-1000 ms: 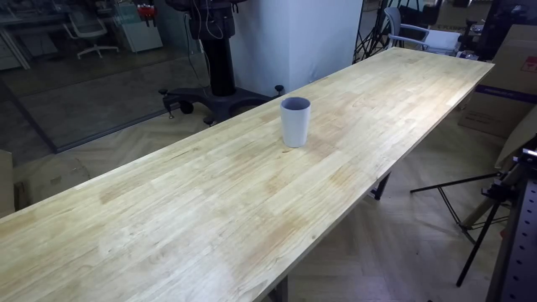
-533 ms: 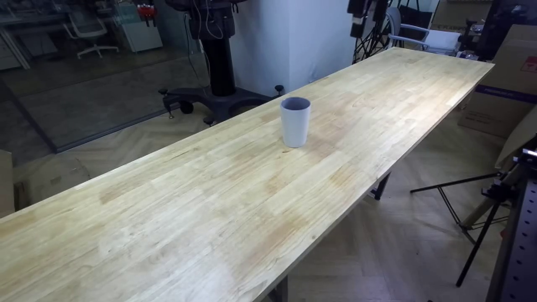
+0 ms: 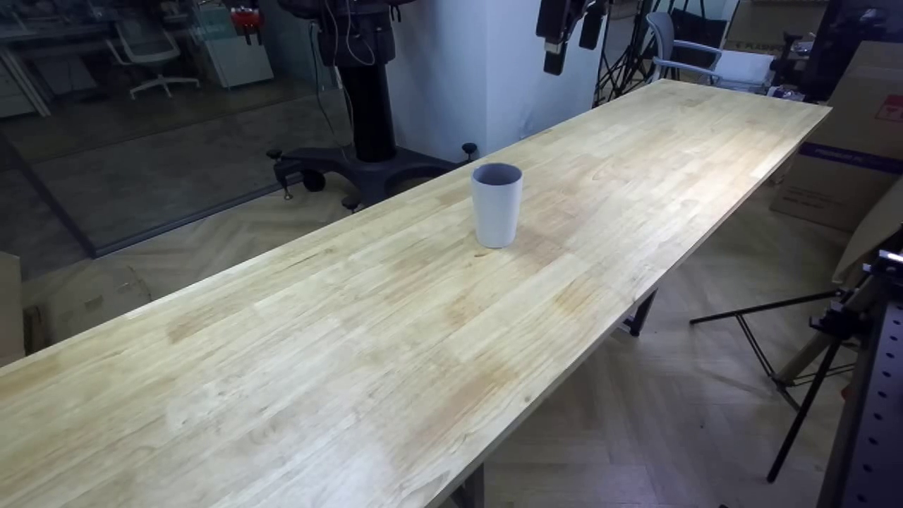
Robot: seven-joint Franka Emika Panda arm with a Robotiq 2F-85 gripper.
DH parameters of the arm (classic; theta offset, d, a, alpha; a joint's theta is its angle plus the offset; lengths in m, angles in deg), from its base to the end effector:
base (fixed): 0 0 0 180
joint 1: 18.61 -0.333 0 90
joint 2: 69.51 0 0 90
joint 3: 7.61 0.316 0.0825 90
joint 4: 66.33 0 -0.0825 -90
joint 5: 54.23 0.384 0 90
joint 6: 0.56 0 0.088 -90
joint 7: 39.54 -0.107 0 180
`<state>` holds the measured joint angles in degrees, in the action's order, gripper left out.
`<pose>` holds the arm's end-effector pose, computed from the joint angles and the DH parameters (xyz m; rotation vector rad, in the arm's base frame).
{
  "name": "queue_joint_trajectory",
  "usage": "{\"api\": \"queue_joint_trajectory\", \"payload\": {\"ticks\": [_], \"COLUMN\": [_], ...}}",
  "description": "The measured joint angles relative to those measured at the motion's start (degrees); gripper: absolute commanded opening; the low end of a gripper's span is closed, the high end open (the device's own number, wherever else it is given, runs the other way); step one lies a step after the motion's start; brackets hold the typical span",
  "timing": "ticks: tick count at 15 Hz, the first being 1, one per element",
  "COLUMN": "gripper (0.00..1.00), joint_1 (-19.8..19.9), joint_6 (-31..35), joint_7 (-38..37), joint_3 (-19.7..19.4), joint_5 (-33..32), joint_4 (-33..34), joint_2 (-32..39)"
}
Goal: Move the cup slightly to the left
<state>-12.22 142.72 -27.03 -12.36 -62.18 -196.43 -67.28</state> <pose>0.5309 -0.1035 0.3596 2.9916 0.1912 0.2511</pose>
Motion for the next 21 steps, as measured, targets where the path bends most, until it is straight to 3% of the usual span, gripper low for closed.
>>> {"api": "queue_joint_trajectory", "payload": {"ticks": [4, 11, 21], "gripper": [1.00, 1.00, 1.00], "joint_1": [-0.67, -0.78, -0.30], "joint_6": [-1.56, -2.92, -1.03], "joint_7": [4.49, 10.89, 11.97], "joint_3": [1.10, 3.47, 5.18], "joint_5": [2.93, 3.48, 3.75], "joint_4": [2.37, 14.99, 15.21], "joint_2": [4.53, 20.81, 23.58]}}
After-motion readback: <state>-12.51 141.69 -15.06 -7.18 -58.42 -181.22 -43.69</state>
